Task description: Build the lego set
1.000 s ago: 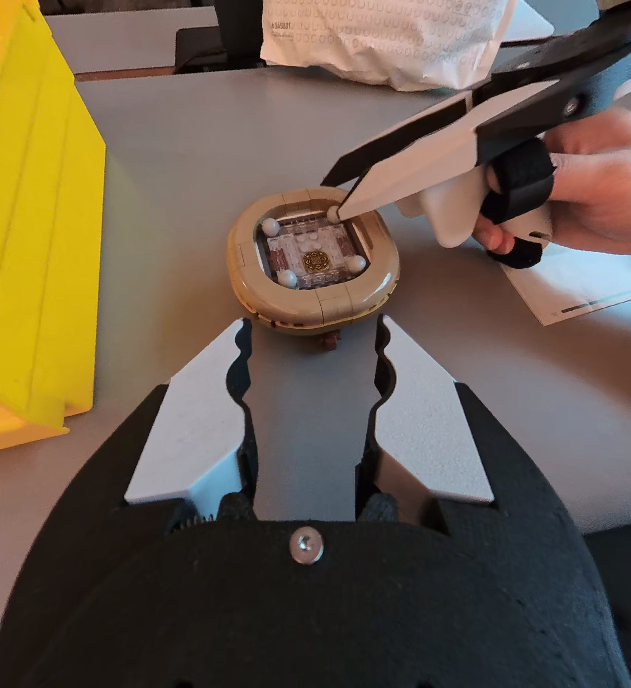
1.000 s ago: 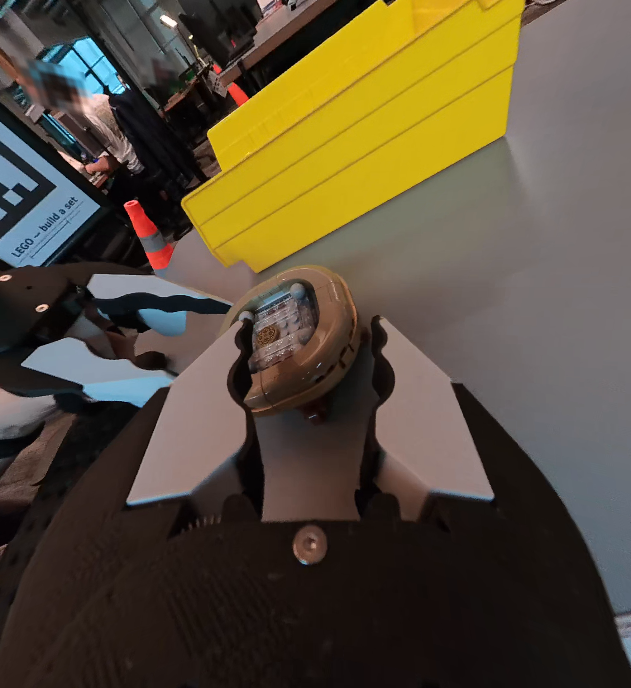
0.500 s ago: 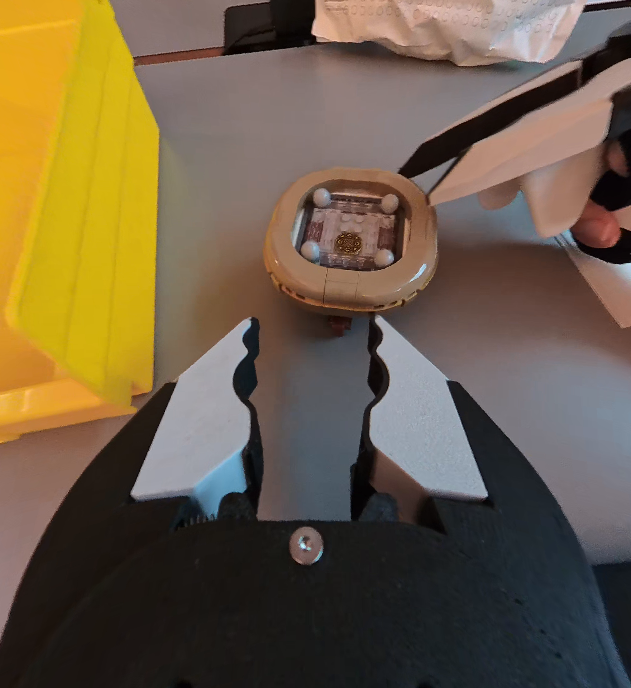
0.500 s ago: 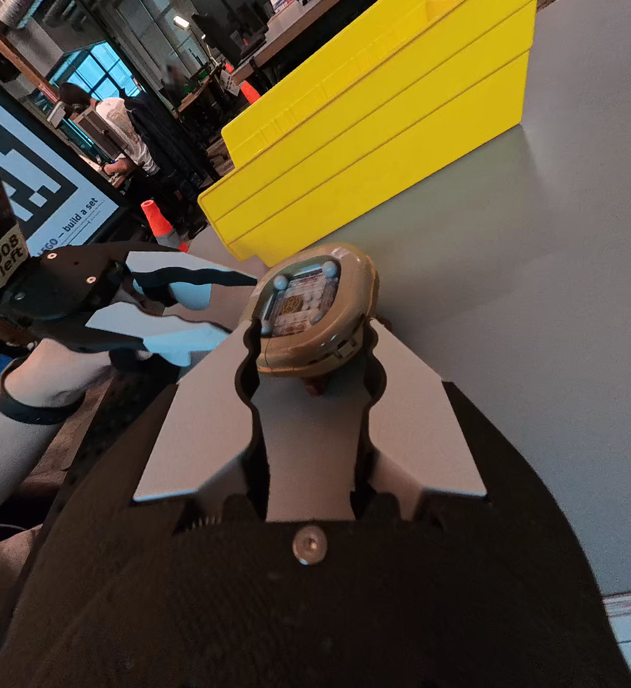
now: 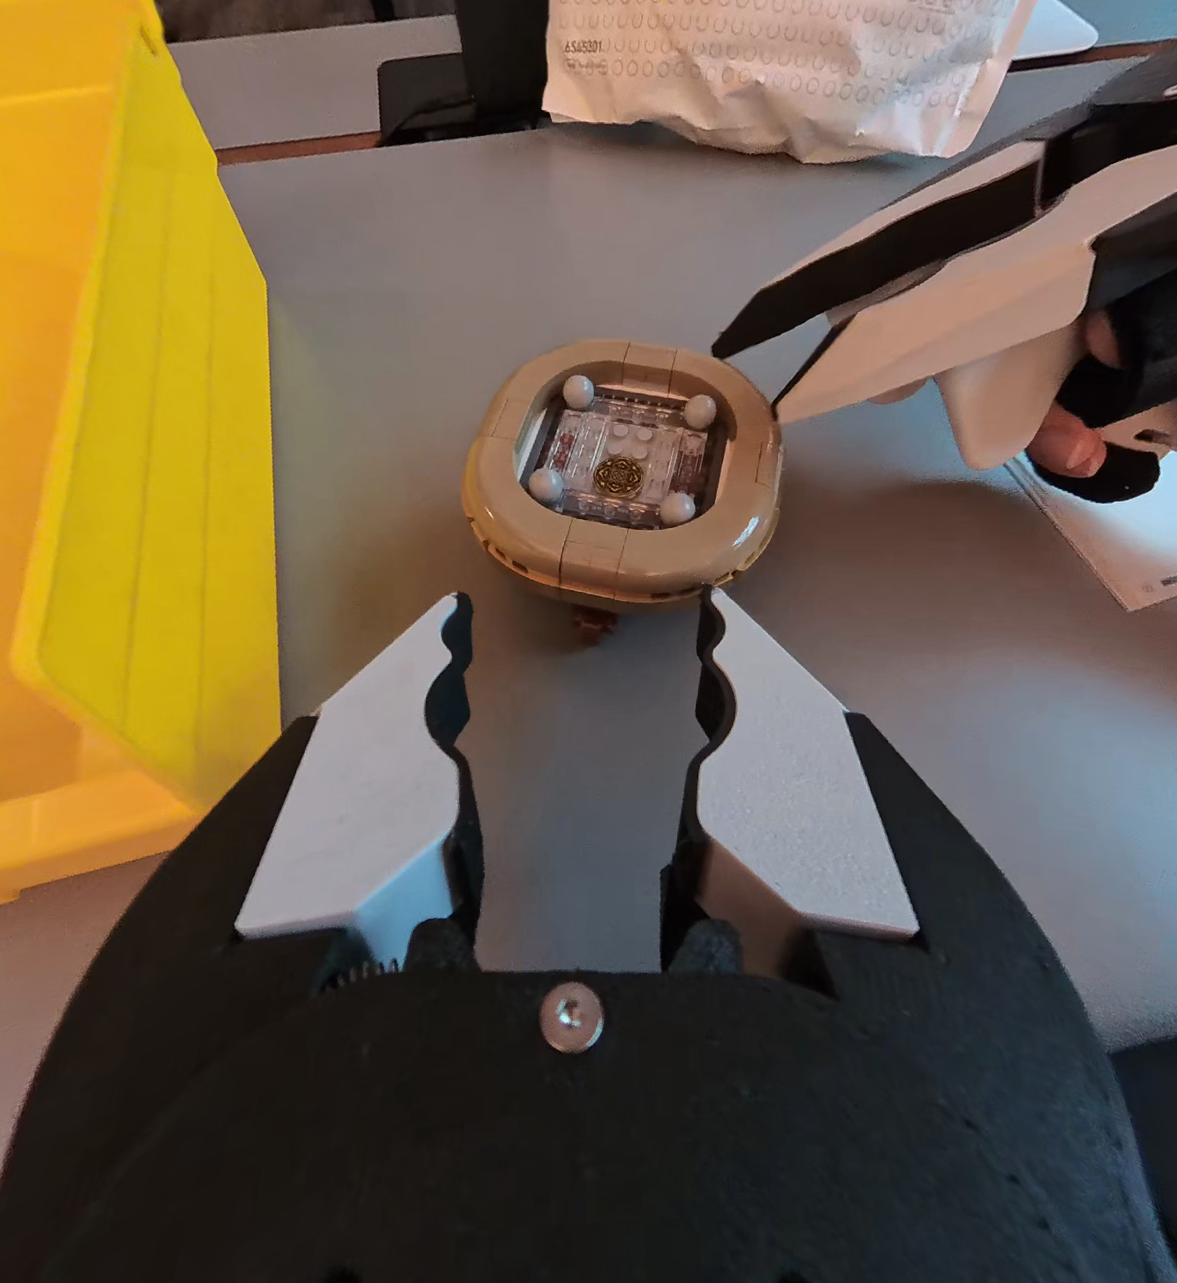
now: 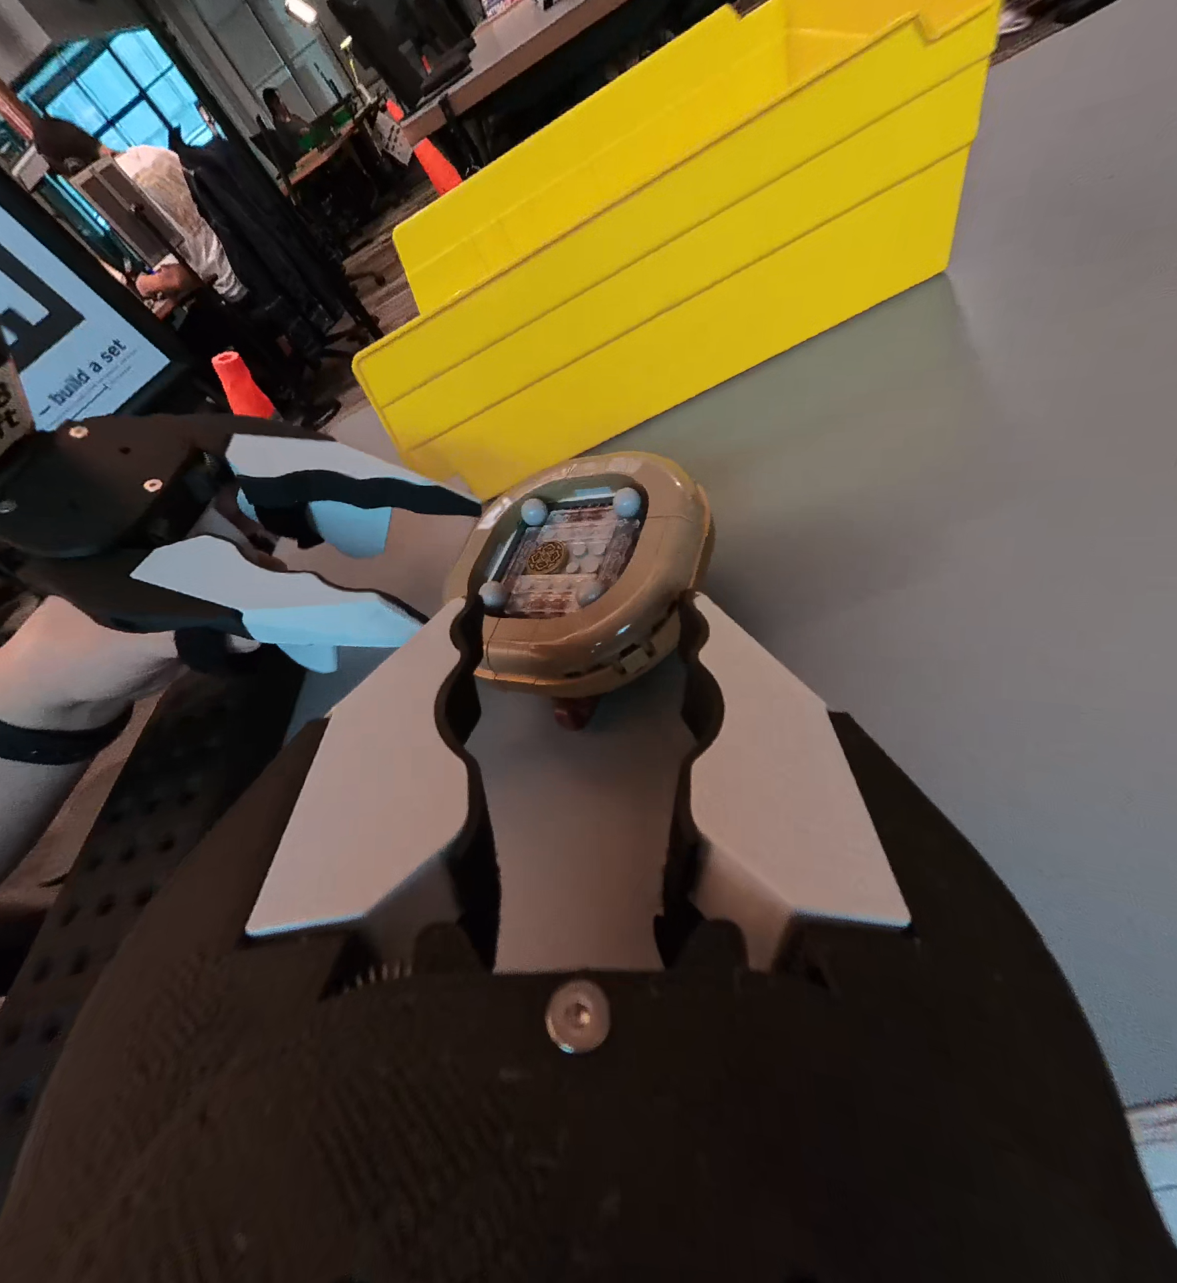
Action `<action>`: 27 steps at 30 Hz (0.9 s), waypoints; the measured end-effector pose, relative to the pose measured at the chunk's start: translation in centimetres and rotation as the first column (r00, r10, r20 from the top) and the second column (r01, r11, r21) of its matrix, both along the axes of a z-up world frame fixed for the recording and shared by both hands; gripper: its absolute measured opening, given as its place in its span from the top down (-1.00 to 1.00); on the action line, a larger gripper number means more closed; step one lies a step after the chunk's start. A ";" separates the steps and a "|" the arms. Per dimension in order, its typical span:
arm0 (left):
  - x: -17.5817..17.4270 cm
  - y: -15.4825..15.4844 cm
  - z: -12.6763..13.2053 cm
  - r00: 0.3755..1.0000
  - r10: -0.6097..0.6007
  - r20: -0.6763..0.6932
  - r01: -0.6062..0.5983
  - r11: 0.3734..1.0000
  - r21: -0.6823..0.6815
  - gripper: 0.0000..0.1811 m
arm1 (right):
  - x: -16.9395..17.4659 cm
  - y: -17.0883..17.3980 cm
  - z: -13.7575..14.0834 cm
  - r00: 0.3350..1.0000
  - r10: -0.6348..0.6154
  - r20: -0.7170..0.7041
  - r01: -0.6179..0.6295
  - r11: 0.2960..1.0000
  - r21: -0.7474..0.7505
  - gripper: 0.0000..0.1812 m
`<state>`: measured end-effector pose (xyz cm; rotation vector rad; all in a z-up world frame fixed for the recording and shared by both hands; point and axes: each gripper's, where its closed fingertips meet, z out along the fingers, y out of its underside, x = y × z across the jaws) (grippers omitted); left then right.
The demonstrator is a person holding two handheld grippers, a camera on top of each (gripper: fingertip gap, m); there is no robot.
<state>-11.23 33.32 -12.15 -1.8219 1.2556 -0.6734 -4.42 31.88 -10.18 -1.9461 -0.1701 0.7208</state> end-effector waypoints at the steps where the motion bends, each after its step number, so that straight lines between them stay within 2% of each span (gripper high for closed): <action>1: 0.0 0.1 0.0 1.000 0.000 0.004 0.000 1.000 -0.010 0.30 | 0.3 0.1 0.2 1.000 -0.018 -0.004 0.018 1.000 0.010 0.38; 6: -0.6 -0.4 1.2 0.998 -0.016 0.063 0.017 1.000 -0.006 0.35 | 1.8 0.1 0.3 0.995 -0.057 0.078 0.054 0.998 0.040 0.38; 9: -1.3 -1.1 2.2 0.995 -0.045 0.088 0.041 0.998 0.050 0.41 | 1.8 -0.4 0.7 0.986 -0.034 0.165 0.018 0.995 0.098 0.39; 12: -1.0 -1.4 1.4 0.995 -0.097 0.033 0.096 0.995 0.035 0.23 | 0.4 -1.1 1.0 0.973 0.040 0.229 -0.072 0.988 0.133 0.39; 17: 1.1 -1.2 2.2 0.979 -0.181 0.093 0.171 0.980 0.103 0.23 | -0.1 -1.5 -0.2 0.940 0.077 0.333 -0.129 0.982 0.138 0.46; 21: 1.7 -0.6 1.7 0.978 -0.199 0.067 0.190 0.975 0.111 0.16 | -0.2 -1.4 -1.0 0.935 0.082 0.345 -0.133 0.983 0.126 0.43; 27: 2.2 -0.3 2.0 0.968 -0.242 0.067 0.231 0.962 0.142 0.06 | -0.4 -1.0 0.3 0.938 0.043 0.345 -0.121 0.971 0.208 0.38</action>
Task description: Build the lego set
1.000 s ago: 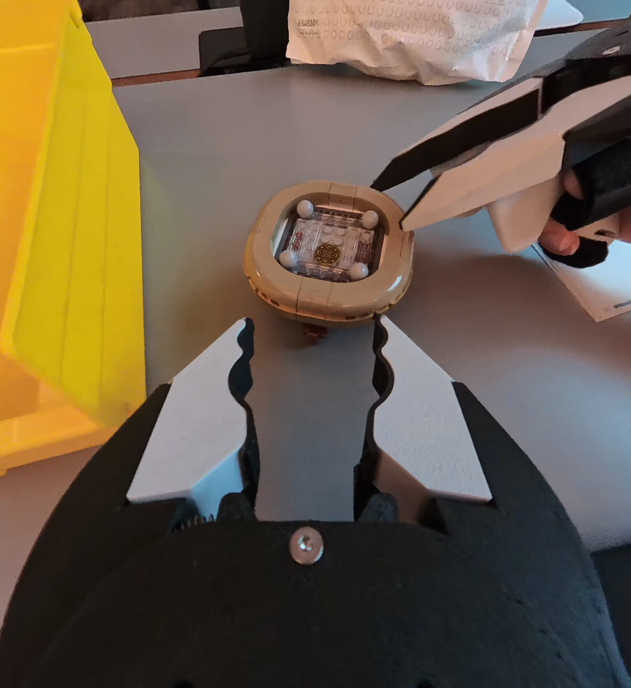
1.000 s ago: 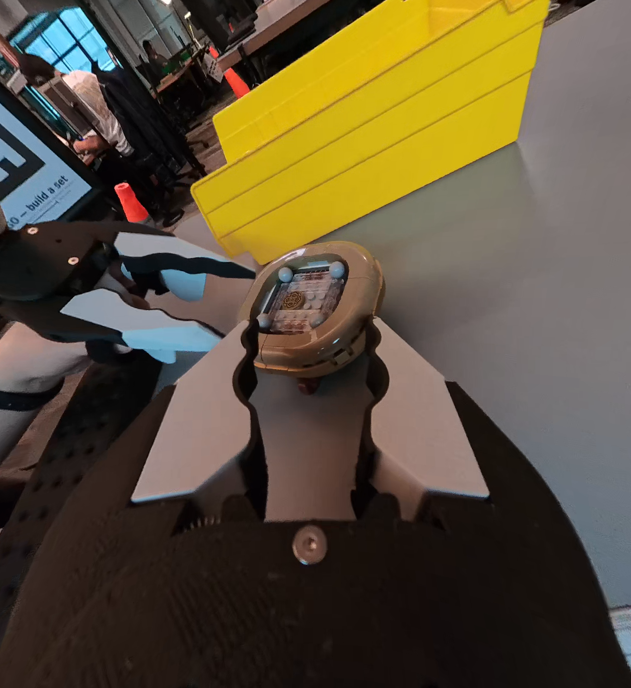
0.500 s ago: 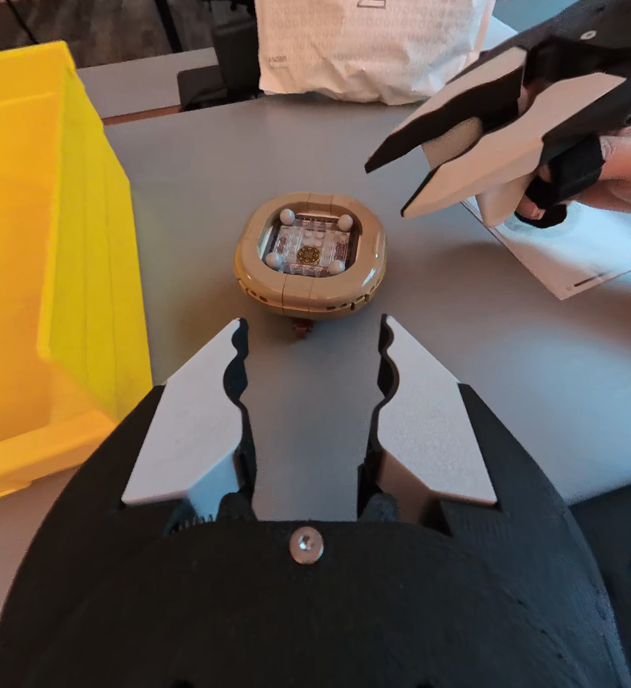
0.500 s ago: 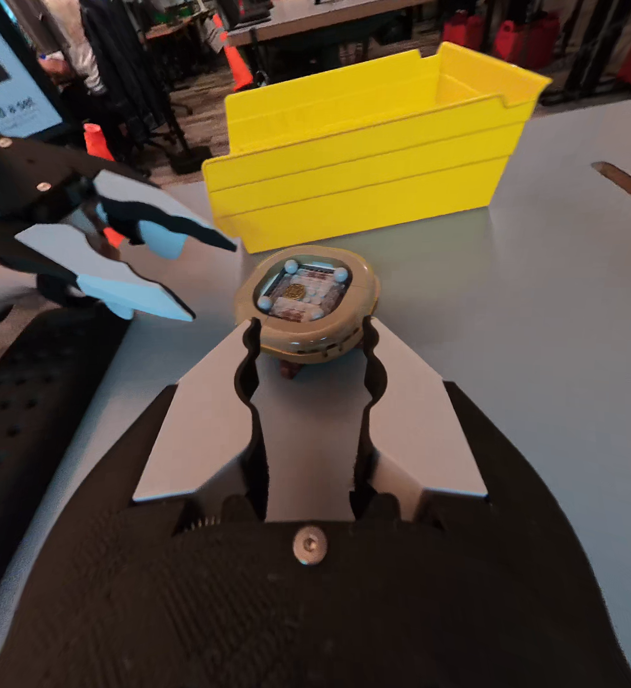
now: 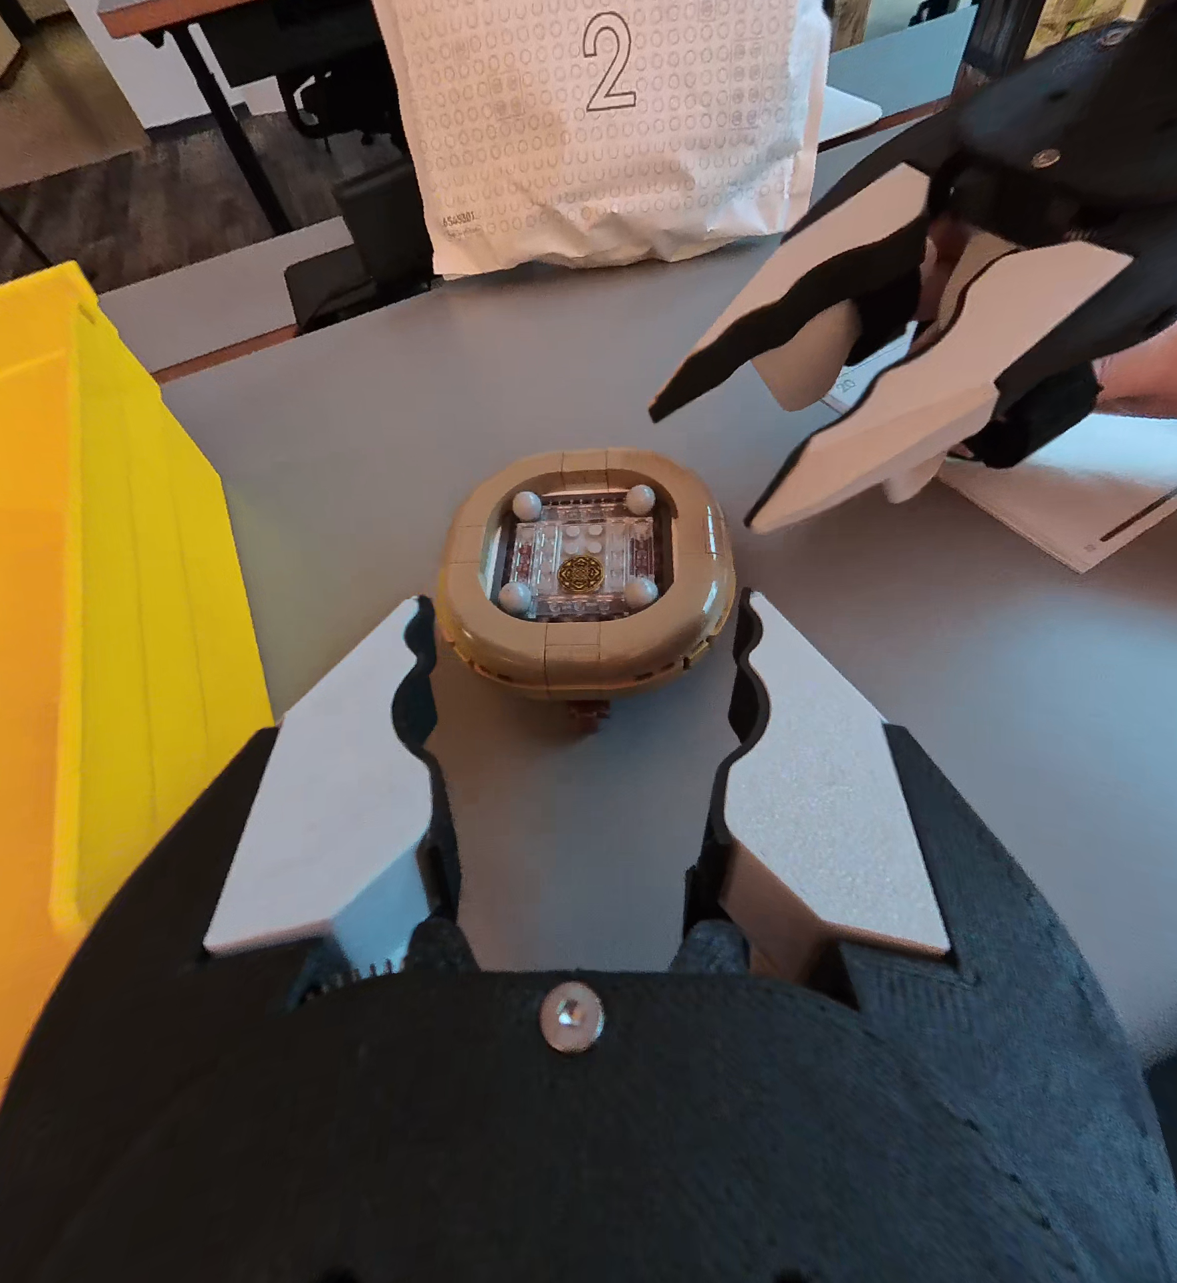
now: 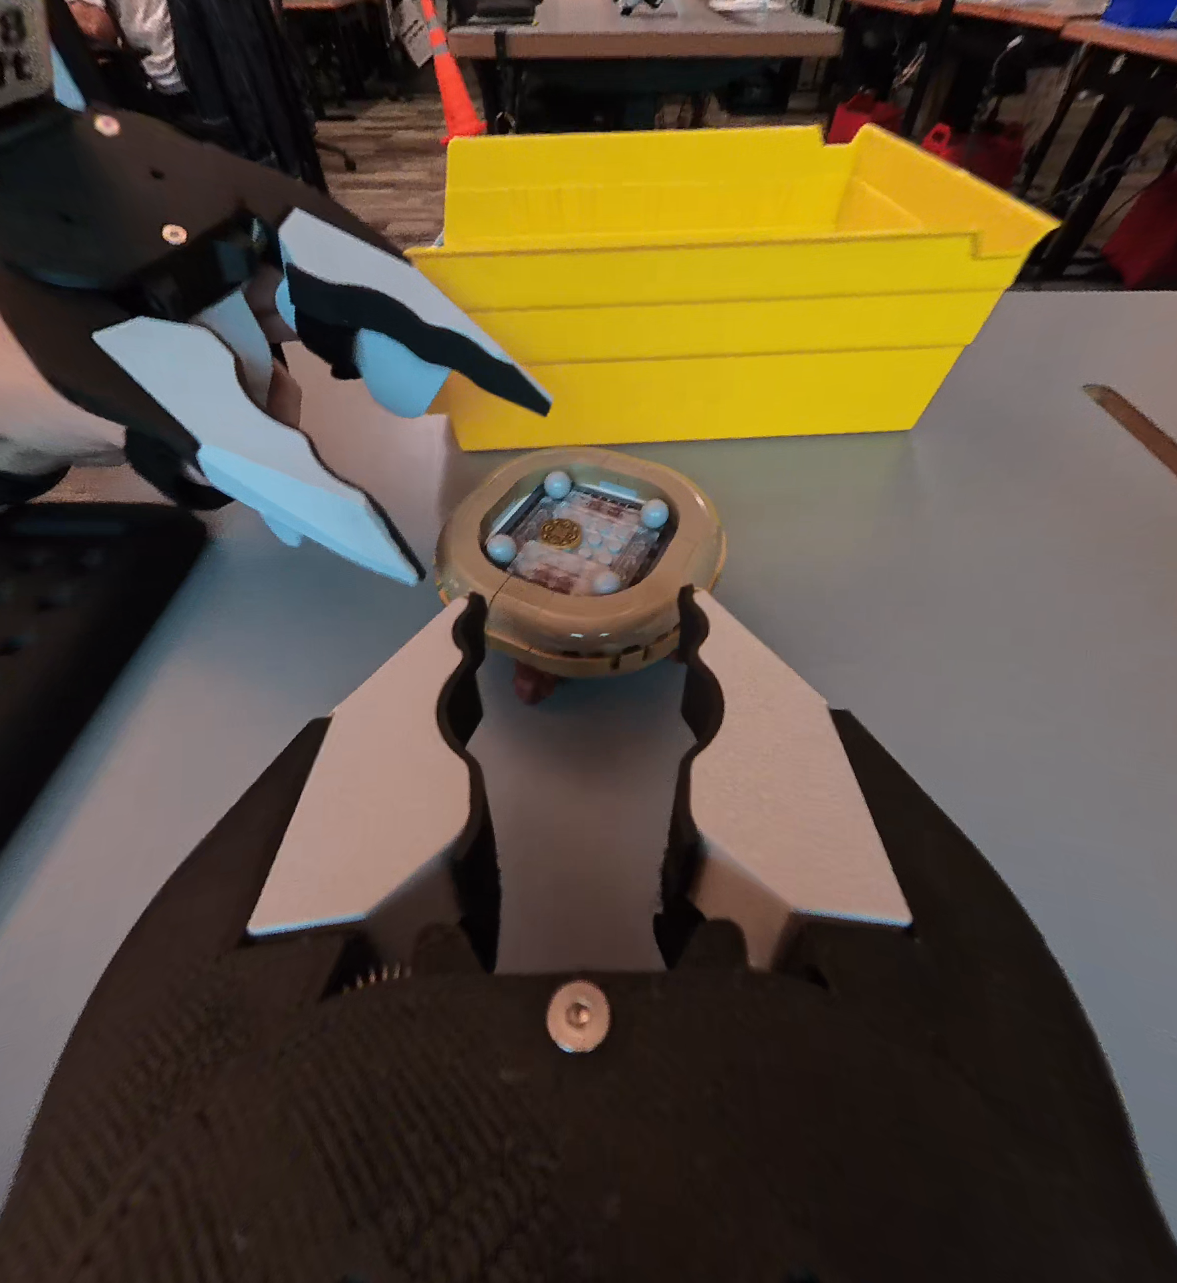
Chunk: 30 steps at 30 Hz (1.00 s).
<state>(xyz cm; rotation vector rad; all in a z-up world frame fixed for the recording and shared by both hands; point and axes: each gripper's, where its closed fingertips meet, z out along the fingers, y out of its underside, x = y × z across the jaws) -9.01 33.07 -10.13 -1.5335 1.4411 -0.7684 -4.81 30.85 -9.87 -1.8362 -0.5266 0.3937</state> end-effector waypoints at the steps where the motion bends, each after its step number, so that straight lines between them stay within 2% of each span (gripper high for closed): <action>1: 0.2 -0.2 0.0 1.000 -0.021 0.010 0.021 1.000 -0.007 0.00 | 0.1 0.1 0.3 1.000 -0.009 -0.014 0.009 1.000 0.014 0.38; 4: 0.5 -0.2 -0.4 1.000 -0.026 0.011 0.026 0.999 -0.035 0.02 | 0.0 0.2 0.5 0.999 -0.005 -0.053 0.006 1.000 0.022 0.38; 8: 0.8 -0.1 -0.8 0.999 -0.035 0.021 0.037 0.997 -0.071 0.02 | -0.2 0.4 -0.1 0.999 -0.006 -0.033 0.006 1.000 0.006 0.37; 12: 0.6 0.4 -0.7 0.999 -0.018 0.033 0.021 0.998 -0.064 0.10 | -0.5 0.5 -0.7 1.000 -0.011 -0.023 0.010 1.000 -0.016 0.37; 17: 0.5 0.6 -1.0 1.000 -0.019 0.025 0.020 0.998 -0.054 0.04 | -0.6 0.6 -0.5 1.000 -0.014 -0.012 0.014 1.000 -0.002 0.38; 25: 0.6 0.4 -1.3 0.999 -0.036 0.018 0.037 0.999 -0.038 0.07 | -0.8 0.6 -0.7 1.000 -0.015 0.024 0.015 1.000 0.007 0.40; 28: 0.6 0.4 -1.3 0.999 -0.035 0.026 0.035 0.999 -0.036 0.07 | -1.1 0.4 -0.7 1.000 0.005 0.028 -0.005 1.000 0.012 0.49; 30: 0.6 0.4 -1.3 0.999 -0.028 0.030 0.029 0.999 -0.042 0.07 | -1.1 0.5 -0.7 0.999 -0.001 0.035 0.000 1.000 0.015 0.45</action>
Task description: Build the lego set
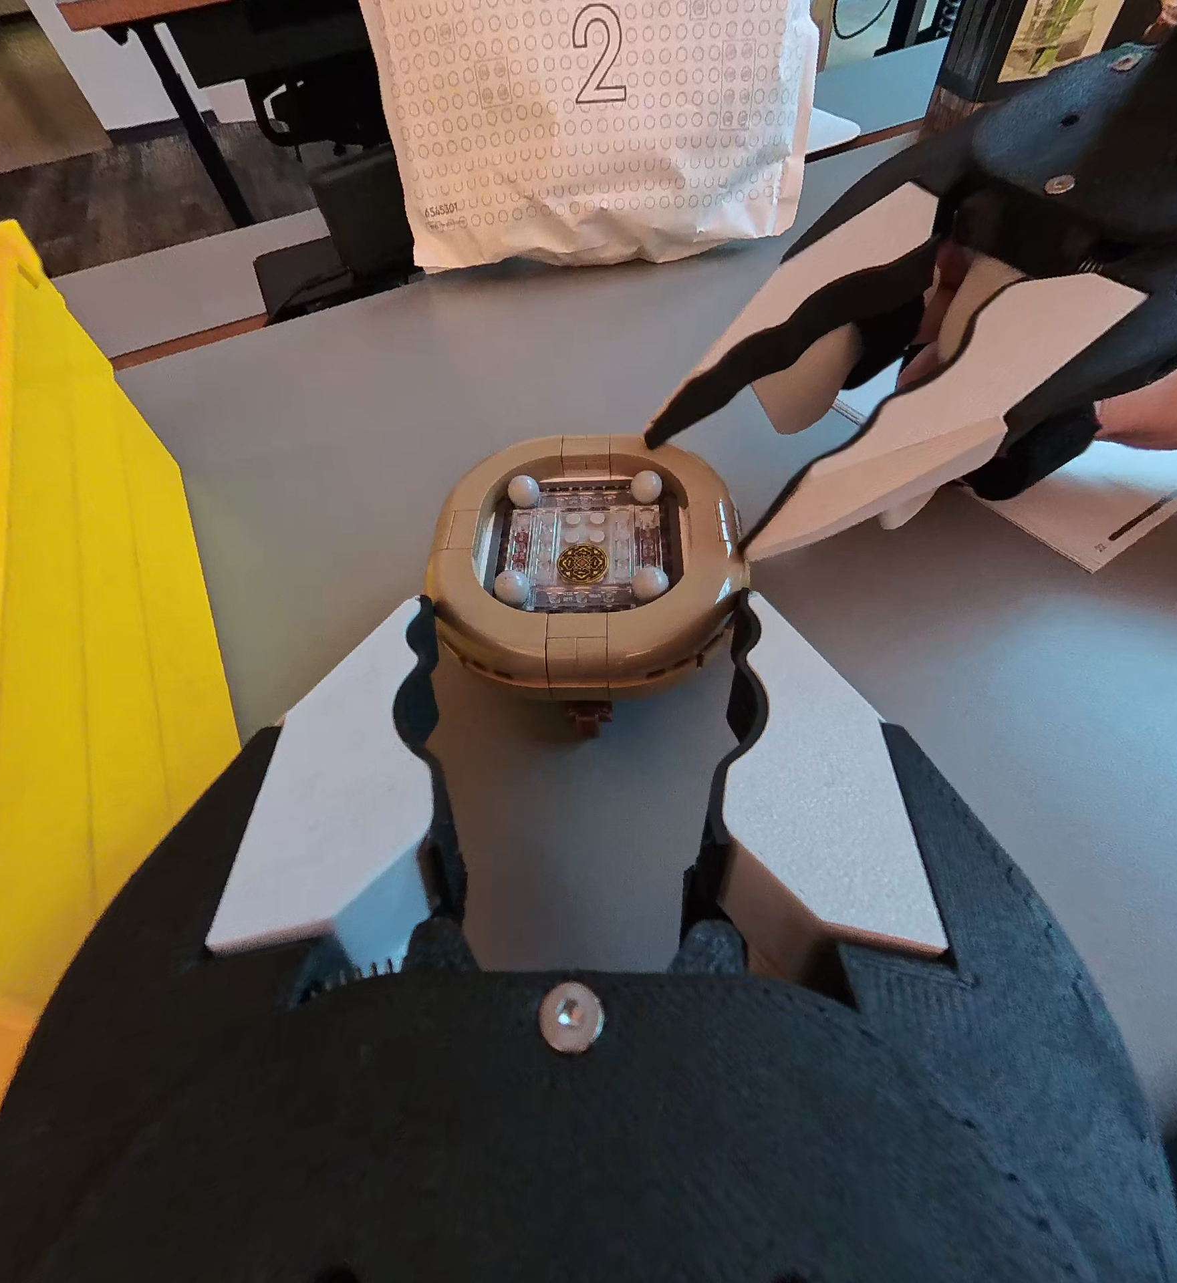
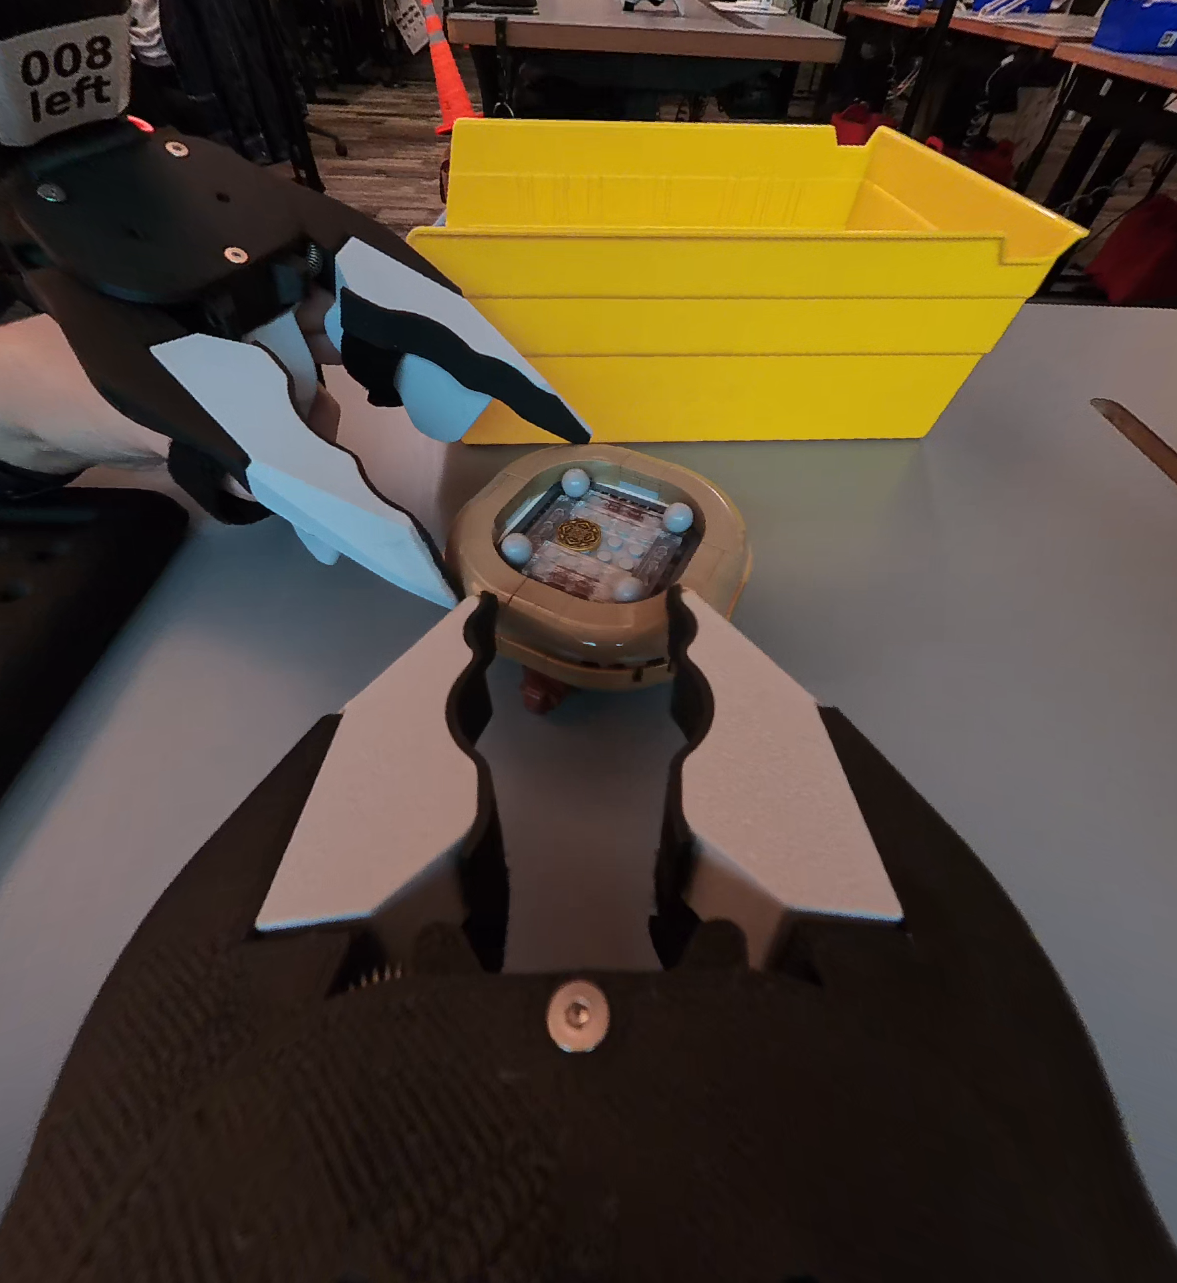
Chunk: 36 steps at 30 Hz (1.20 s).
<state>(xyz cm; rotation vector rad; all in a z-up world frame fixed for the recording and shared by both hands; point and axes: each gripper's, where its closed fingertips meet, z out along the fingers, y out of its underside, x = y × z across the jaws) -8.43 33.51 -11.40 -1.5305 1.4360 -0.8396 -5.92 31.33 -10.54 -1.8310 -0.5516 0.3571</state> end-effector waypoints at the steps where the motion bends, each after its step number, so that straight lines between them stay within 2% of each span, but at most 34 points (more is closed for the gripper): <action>1: 0.0 0.0 0.1 1.000 0.005 0.003 -0.005 1.000 -0.011 0.06 | 0.1 0.1 0.0 1.000 -0.010 0.001 0.010 1.000 -0.003 0.37; 2: 0.0 -0.1 0.3 1.000 -0.001 0.016 0.002 1.000 -0.021 0.01 | 0.1 0.1 0.0 1.000 -0.008 0.002 0.008 1.000 -0.008 0.32; 6: -0.2 -0.2 1.8 0.995 -0.011 0.099 0.016 0.999 -0.046 0.05 | 0.0 -0.3 1.5 0.998 0.055 0.005 -0.055 0.998 0.013 0.27; 7: -0.1 -0.2 1.9 0.994 -0.014 0.107 0.019 0.999 -0.051 0.05 | -0.2 -0.6 1.7 0.994 0.106 0.019 -0.106 0.994 0.002 0.15; 8: 0.0 -0.2 1.9 0.994 -0.022 0.106 0.027 0.998 -0.049 0.04 | -0.1 -0.4 1.8 0.992 0.129 0.017 -0.129 0.992 -0.012 0.12; 12: 0.3 -0.3 1.8 0.994 -0.052 0.097 0.052 0.999 0.000 0.02 | 0.1 0.9 2.1 0.985 0.159 -0.071 -0.162 0.987 -0.026 0.15; 18: 0.5 -0.1 0.6 0.998 -0.041 0.044 0.041 0.999 0.009 0.08 | 0.0 2.1 1.1 0.976 0.217 0.011 -0.216 0.976 -0.033 0.25; 21: 0.5 0.0 0.7 0.998 -0.031 0.056 0.031 0.999 -0.008 0.11 | -0.5 2.1 0.6 0.962 0.273 -0.025 -0.274 0.960 -0.063 0.25; 36: 0.6 0.0 0.6 0.997 -0.034 0.068 0.036 0.999 -0.016 0.13 | 0.1 2.2 -0.1 0.961 0.274 -0.038 -0.276 0.960 -0.040 0.25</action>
